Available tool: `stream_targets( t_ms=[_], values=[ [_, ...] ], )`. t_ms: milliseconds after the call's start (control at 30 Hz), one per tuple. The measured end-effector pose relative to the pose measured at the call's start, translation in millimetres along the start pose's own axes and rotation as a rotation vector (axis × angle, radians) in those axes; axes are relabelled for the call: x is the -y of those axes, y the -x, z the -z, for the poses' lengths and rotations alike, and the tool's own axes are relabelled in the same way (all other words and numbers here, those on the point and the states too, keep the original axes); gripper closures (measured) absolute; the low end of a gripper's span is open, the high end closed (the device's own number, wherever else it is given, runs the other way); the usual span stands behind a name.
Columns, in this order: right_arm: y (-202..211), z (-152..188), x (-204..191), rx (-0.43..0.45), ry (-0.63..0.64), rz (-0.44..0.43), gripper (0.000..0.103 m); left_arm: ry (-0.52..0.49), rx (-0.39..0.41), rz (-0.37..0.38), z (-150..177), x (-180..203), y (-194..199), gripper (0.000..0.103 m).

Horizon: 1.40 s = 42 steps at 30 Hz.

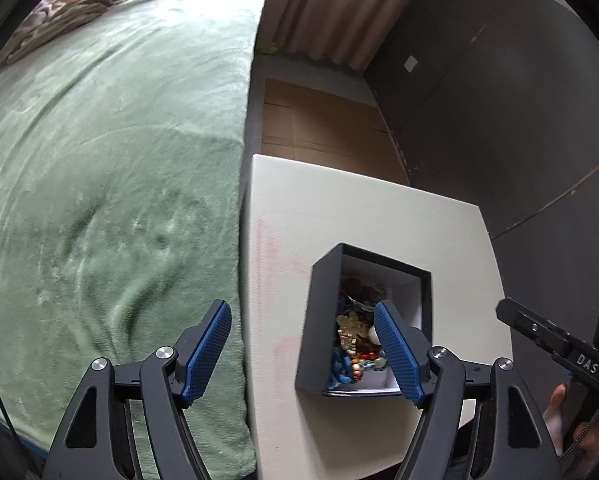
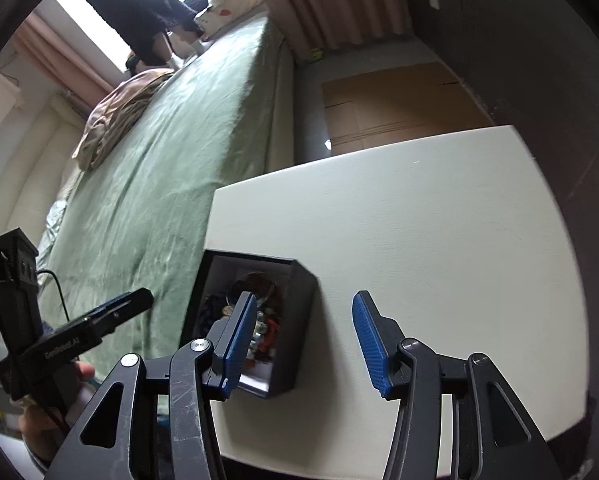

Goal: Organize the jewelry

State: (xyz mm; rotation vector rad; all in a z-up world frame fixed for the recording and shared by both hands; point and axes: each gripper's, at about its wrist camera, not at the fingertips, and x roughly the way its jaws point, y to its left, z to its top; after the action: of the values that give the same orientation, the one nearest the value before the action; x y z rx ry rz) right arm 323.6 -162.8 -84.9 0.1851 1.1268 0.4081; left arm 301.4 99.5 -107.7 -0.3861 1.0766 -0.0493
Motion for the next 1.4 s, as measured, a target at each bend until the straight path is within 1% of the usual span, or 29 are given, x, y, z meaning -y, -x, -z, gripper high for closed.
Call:
stream_targets(
  t_ms=[67, 100, 167, 233, 333, 367, 400, 433, 467, 500, 567, 667, 800, 933, 1167, 1267, 1400],
  values=[
    [8.0, 2.1, 3.2, 0.006, 0.001, 0.003, 0.043, -0.021, 0.006, 0.001, 0.8, 9.9, 3.1, 0.028],
    [11.5, 2.1, 3.7, 0.008, 0.001, 0.006, 0.042, -0.032, 0.010, 0.002, 1.8, 15.8, 5.5, 0.028],
    [21.1, 4.4, 7.4, 0.013, 0.003, 0.027, 0.042, -0.052, 0.019, 0.005, 4.6, 24.8, 9.6, 0.026],
    [29.5, 6.7, 10.1, 0.019, 0.001, 0.033, 0.042, -0.067, 0.024, 0.010, 10.0, 35.4, 15.6, 0.022],
    [46.6, 11.4, 14.8, 0.039, 0.002, 0.045, 0.042, -0.083, 0.039, 0.012, 18.4, 49.8, 27.6, 0.021],
    [54.2, 14.2, 17.0, 0.052, 0.001, 0.054, 0.040, -0.091, 0.046, 0.015, 21.7, 54.9, 33.6, 0.020],
    [60.0, 17.0, 19.2, 0.062, -0.003, 0.062, 0.032, -0.103, 0.055, 0.015, 25.1, 59.6, 40.0, 0.020],
    [67.8, 21.3, 22.2, 0.075, -0.007, 0.075, 0.026, -0.119, 0.067, 0.014, 28.7, 64.6, 46.8, 0.016],
    [72.5, 23.9, 23.8, 0.083, -0.008, 0.079, 0.017, -0.130, 0.075, 0.011, 31.4, 67.7, 51.6, 0.011],
    [77.7, 26.4, 25.5, 0.091, -0.012, 0.080, 0.013, -0.153, 0.093, 0.001, 37.4, 73.7, 61.2, 0.009],
    [89.3, 31.9, 29.1, 0.106, -0.021, 0.082, 0.009, -0.178, 0.114, -0.010, 46.3, 80.7, 74.4, 0.004],
    [107.7, 43.0, 32.4, 0.135, -0.026, 0.070, 0.000, -0.194, 0.135, -0.029, 60.4, 87.9, 93.2, 0.003],
    [123.9, 59.3, 36.7, 0.143, -0.025, 0.082, 0.000, -0.214, 0.156, -0.034, 78.0, 95.1, 113.3, 0.002],
    [141.6, 76.4, 41.2, 0.163, -0.016, 0.102, 0.000, -0.241, 0.193, -0.049, 94.9, 103.0, 133.5, 0.001],
    [177.5, 100.7, 48.1, 0.224, -0.016, 0.136, 0.000, -0.285, 0.276, -0.054, 125.3, 113.8, 167.9, 0.001],
    [187.8, 110.1, 45.8, 0.249, -0.005, 0.151, 0.000, -0.288, 0.298, -0.047, 135.5, 115.3, 176.8, 0.001],
    [198.4, 123.9, 41.4, 0.279, 0.002, 0.145, 0.000, -0.292, 0.321, -0.049, 148.6, 116.5, 185.9, 0.001]
  ],
)
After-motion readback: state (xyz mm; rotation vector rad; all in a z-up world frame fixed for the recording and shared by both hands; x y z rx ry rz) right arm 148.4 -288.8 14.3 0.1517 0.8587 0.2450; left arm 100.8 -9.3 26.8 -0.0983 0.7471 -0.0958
